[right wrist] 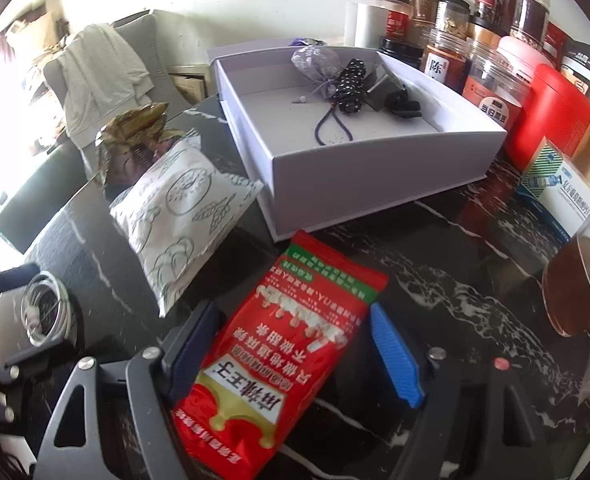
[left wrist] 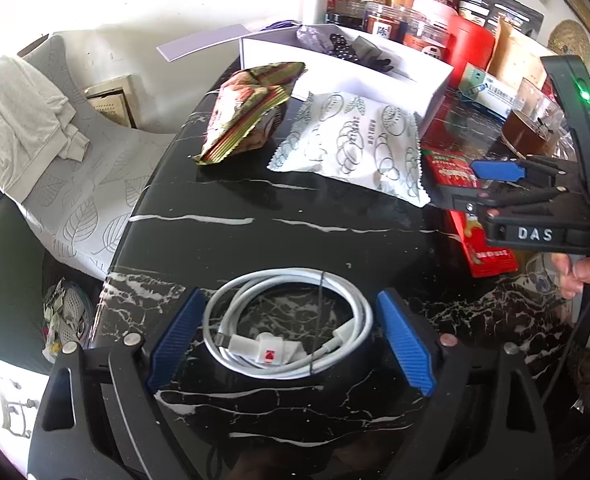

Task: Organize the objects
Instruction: 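Grasp the coiled white cable with the left gripper while the right gripper grasps the red packet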

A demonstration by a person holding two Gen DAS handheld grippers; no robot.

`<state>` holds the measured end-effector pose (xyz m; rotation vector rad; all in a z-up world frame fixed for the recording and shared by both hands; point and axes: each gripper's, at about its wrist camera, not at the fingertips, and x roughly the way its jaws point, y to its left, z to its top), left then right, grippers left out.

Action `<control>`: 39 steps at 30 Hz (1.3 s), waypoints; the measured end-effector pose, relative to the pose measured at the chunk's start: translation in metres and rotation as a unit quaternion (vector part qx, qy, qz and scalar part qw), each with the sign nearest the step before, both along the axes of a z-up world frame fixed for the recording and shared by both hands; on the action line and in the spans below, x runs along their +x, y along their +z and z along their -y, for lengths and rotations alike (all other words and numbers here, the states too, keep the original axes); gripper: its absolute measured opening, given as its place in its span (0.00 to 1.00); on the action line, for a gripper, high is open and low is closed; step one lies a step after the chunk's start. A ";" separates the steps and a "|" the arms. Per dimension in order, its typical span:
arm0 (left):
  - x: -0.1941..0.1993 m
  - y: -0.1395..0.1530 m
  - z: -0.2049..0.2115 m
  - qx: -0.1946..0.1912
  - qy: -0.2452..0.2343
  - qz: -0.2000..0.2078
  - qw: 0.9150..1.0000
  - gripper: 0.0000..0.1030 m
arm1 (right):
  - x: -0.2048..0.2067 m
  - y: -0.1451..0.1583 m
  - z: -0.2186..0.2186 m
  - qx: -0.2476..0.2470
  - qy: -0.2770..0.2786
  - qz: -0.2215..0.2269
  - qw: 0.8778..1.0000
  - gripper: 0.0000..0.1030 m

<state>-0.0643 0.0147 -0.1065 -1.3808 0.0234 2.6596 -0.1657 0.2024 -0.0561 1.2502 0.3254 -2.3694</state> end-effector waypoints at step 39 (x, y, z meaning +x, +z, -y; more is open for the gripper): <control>0.040 0.003 -0.083 -0.017 -0.093 -0.008 0.995 0.82 | 0.080 0.004 -0.056 -0.004 0.070 0.021 0.997 0.59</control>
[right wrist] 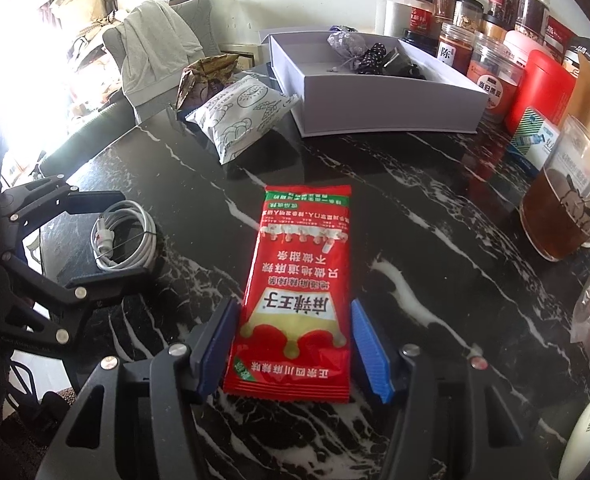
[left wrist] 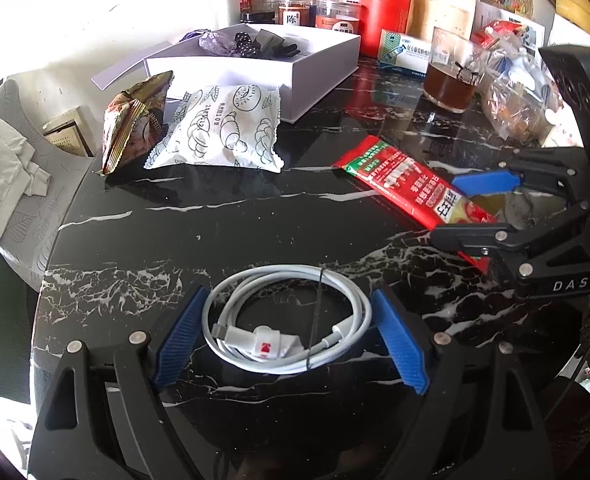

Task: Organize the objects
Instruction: 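Grasp the coiled white cable with the left gripper while the right gripper grasps the red packet, then carry the cable in the left gripper while the right gripper carries the red packet toward the box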

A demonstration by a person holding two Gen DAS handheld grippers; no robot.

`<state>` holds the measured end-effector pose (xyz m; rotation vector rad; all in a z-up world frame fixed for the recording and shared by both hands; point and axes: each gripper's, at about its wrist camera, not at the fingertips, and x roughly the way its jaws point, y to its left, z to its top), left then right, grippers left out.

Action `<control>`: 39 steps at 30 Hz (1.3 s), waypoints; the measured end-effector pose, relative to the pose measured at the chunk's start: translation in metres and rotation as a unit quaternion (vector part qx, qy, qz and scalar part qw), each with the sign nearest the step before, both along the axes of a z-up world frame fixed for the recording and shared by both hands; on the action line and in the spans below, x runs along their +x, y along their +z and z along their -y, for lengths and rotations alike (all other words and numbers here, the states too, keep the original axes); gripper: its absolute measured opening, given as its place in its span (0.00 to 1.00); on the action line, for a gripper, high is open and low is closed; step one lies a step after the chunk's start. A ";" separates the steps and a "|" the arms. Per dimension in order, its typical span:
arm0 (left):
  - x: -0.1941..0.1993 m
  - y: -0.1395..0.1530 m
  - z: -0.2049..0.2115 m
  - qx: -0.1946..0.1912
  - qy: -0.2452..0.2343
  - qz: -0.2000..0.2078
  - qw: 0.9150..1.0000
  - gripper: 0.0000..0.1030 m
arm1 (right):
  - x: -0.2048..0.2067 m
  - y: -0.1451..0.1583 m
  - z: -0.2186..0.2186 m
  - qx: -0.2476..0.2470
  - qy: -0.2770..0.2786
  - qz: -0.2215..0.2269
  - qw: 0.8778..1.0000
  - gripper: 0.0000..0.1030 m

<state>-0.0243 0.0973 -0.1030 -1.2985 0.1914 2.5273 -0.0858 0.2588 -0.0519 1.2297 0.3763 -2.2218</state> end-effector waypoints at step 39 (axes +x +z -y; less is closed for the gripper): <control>0.011 0.028 -0.001 0.007 0.019 -0.005 1.000 0.72 | 0.012 0.021 -0.007 -0.047 0.000 -0.025 0.999 0.44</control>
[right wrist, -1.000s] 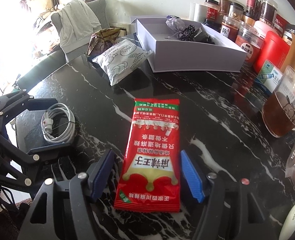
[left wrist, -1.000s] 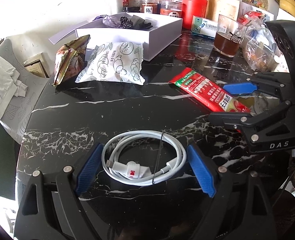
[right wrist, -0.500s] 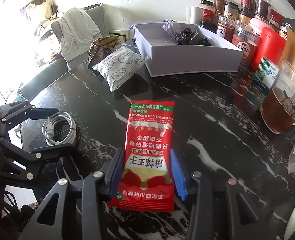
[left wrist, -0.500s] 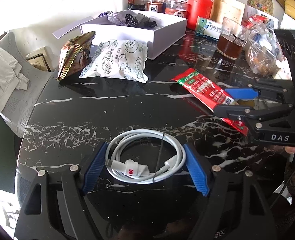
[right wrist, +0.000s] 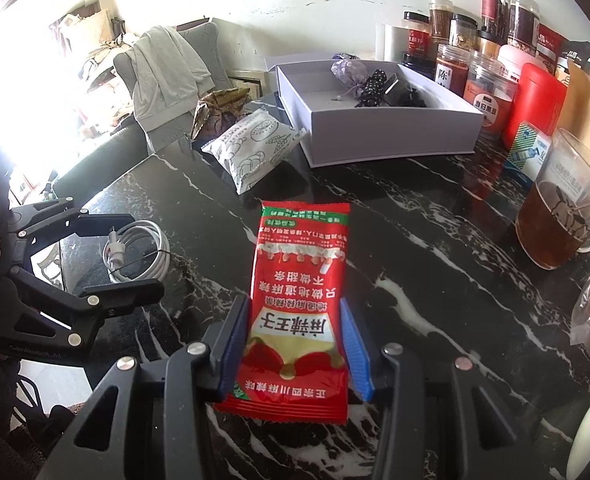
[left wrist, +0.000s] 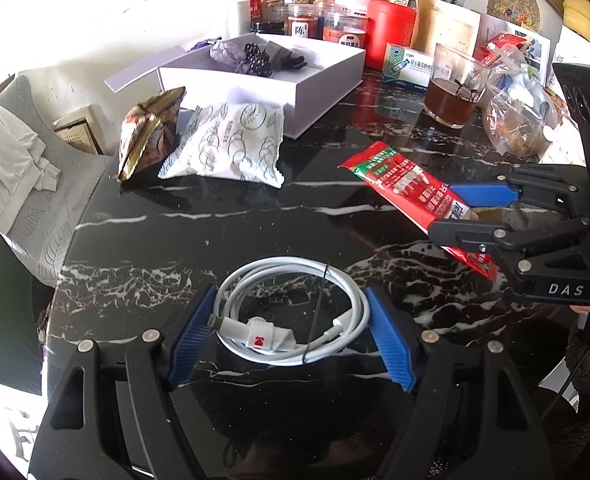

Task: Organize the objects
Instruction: 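Carry the cable in the left gripper while the right gripper carries the red packet toward the box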

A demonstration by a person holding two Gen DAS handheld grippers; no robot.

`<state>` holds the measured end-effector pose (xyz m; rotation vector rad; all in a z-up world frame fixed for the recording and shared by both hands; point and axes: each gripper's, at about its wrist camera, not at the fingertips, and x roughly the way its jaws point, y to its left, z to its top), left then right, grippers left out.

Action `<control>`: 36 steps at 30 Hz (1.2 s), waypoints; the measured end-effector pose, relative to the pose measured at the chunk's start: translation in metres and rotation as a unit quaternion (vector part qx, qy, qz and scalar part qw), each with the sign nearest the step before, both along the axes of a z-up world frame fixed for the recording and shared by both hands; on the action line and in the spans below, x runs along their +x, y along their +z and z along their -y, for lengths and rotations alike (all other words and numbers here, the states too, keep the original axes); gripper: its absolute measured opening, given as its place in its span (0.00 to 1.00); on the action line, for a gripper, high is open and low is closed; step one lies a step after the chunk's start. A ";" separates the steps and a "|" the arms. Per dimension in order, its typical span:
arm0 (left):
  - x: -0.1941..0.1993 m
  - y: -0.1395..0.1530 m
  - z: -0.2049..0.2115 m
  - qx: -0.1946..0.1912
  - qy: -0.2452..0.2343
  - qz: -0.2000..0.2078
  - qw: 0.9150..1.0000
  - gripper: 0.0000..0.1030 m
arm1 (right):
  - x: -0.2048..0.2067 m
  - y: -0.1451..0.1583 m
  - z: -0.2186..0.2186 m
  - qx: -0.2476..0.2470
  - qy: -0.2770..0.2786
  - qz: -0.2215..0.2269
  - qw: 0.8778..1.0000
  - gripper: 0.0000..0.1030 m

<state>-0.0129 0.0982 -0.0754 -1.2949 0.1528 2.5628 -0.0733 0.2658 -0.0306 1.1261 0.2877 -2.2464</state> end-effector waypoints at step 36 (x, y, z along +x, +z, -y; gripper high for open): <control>-0.046 0.126 -0.034 -0.024 -0.030 -0.098 0.994 0.72 | -0.008 0.110 -0.029 -0.019 -0.006 -0.103 0.995 0.44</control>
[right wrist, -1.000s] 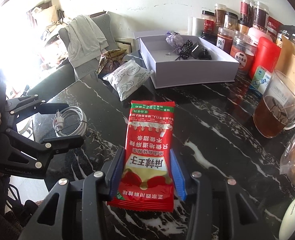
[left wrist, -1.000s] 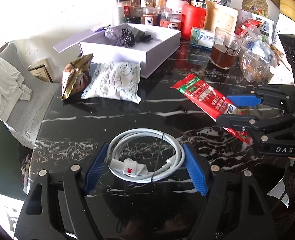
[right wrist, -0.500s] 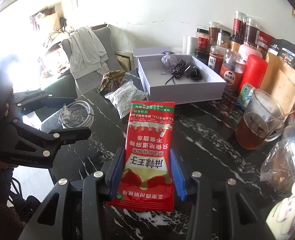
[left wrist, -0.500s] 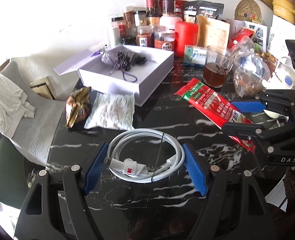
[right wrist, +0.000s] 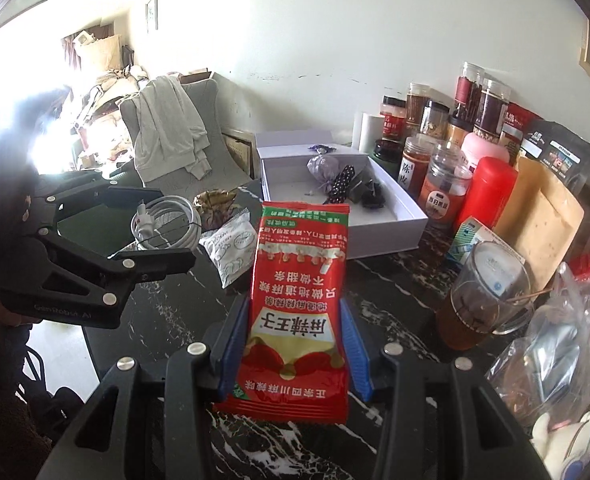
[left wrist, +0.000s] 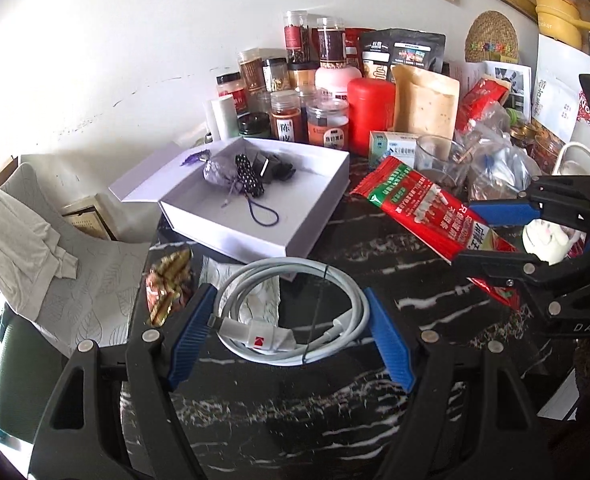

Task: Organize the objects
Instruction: 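Carry the cable in the left gripper while the right gripper carries the red packet toward the box, then lower the cable into the box with the left gripper while the right gripper holds the packet above it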

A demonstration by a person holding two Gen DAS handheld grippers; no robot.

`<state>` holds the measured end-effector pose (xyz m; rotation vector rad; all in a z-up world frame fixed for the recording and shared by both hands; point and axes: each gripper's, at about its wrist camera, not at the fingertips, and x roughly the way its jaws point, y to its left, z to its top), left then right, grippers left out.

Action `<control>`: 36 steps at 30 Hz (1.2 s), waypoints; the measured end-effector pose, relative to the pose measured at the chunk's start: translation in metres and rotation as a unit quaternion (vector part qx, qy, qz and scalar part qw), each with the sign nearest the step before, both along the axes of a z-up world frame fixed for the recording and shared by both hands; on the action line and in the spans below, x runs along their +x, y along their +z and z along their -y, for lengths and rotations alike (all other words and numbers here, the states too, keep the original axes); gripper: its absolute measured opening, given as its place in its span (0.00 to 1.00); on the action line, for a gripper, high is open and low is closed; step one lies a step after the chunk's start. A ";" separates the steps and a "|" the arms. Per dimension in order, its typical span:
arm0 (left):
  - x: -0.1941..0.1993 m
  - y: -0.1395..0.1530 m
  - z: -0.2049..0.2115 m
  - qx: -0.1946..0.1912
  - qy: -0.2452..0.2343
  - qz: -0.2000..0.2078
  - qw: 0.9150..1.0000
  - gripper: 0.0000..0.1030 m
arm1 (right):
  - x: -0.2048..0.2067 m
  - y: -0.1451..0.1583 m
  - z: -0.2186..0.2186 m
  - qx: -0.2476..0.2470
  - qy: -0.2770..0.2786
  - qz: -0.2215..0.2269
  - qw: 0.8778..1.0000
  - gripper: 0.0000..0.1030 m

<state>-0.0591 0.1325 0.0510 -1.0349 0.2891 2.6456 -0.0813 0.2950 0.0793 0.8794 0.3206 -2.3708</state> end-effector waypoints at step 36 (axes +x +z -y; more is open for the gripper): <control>-0.224 -0.017 0.017 -0.005 -0.006 0.010 1.000 0.72 | -0.180 0.015 0.047 -0.005 -0.009 -0.012 1.000 0.44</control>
